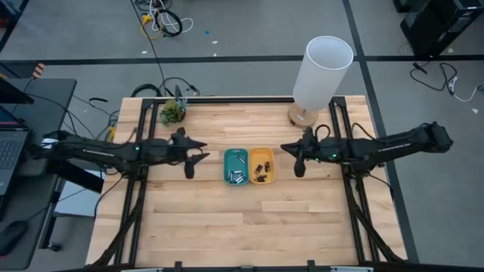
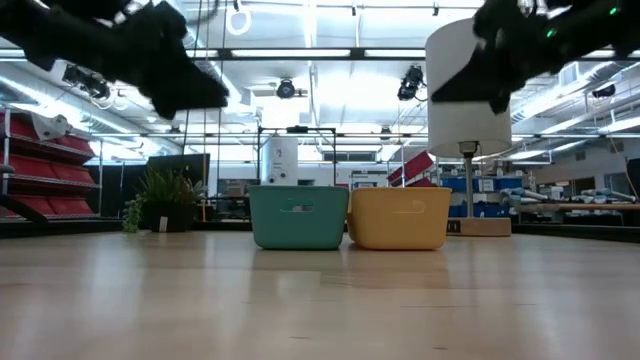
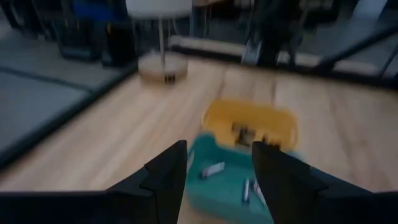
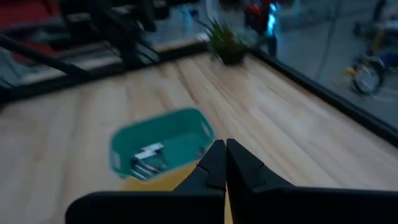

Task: Sort batteries
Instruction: Return to Home Position

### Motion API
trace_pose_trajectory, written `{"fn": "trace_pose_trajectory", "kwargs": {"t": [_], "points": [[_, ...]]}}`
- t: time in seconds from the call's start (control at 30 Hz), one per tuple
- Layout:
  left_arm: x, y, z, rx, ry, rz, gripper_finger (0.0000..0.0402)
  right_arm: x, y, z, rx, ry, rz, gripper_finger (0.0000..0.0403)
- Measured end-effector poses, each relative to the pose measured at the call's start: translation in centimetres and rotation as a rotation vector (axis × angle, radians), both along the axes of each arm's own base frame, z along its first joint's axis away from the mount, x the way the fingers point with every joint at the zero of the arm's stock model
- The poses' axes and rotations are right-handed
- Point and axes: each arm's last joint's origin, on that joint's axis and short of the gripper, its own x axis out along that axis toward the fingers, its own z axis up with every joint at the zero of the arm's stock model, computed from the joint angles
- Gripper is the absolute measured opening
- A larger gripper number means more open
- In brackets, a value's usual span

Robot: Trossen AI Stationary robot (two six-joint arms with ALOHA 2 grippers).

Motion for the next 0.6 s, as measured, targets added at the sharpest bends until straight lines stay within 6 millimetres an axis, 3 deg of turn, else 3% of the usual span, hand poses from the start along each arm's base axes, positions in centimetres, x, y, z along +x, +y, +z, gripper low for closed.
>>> {"fn": "trace_pose_trajectory", "kwargs": {"t": [0.3, 0.6], "points": [[-2.4, 0.1, 2.7, 0.019, -0.172, -0.007, 0.0191, -2.8, 2.1, 2.6, -0.059, -0.123, 0.16, 0.0], [-4.0, -0.5, 2.8, -0.017, -0.16, -0.047, 0.0091, -5.2, 2.8, 3.9, -0.119, -0.187, 0.227, 0.0]]}}
